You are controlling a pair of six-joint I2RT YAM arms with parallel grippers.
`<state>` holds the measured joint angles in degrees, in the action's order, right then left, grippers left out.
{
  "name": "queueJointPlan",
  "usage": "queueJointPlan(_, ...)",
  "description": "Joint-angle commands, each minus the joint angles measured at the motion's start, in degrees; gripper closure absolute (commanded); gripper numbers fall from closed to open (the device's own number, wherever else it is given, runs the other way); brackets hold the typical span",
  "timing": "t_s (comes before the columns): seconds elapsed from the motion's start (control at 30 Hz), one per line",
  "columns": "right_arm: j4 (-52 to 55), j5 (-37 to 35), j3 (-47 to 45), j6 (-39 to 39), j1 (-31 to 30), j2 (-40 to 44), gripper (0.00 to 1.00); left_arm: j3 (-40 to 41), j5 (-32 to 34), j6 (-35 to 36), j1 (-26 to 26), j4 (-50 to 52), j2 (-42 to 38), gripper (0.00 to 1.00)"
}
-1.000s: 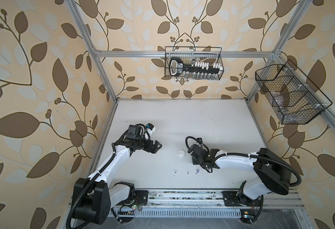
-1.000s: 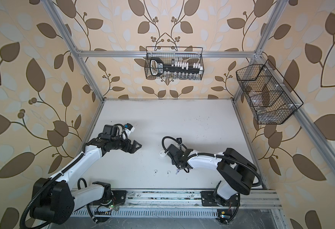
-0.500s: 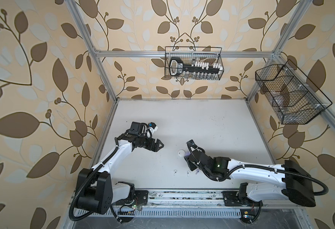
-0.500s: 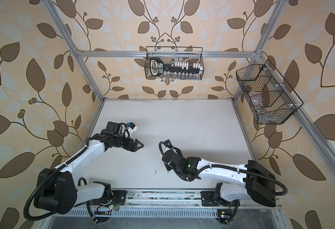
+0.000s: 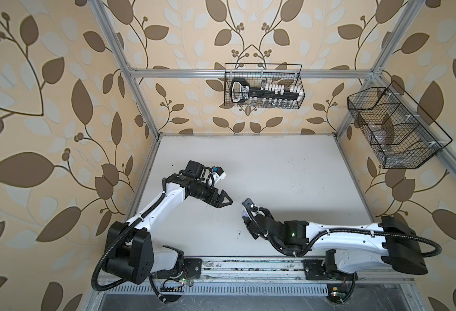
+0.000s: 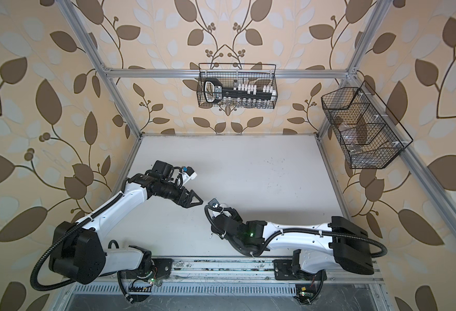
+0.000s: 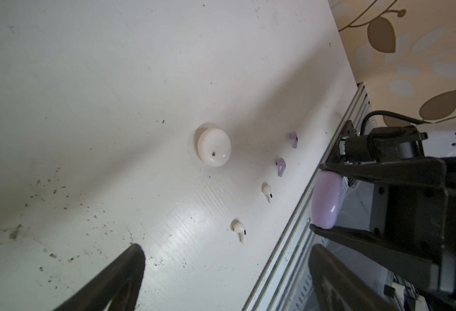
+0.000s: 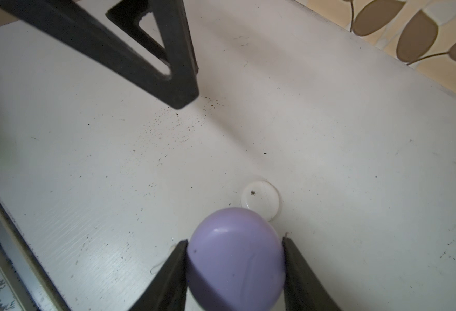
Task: Insert wireless bluetooth earbuds into charging case
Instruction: Pass the charging case.
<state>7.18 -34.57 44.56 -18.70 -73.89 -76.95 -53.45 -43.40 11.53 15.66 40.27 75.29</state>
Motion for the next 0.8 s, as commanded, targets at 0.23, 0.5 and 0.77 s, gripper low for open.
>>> queueJointPlan(0.23, -5.51, -2.21, 5.7, 2.96, -1.94, -4.44, 0.62, -1.49, -9.19, 1.98, 0.86, 4.51, -0.11, 0.1)
queueJointPlan(0.5, -9.36, -3.1, 4.33, 4.13, -2.53, -4.37, 0.62, -0.23, -15.4, 4.1, 0.86, 5.69, -1.37, 0.23)
queueJointPlan(0.77, -12.06, -2.61, 3.67, 5.9, -2.52, -4.65, 0.63, -0.34, -21.06, 8.99, 0.86, 9.3, -1.19, 0.3)
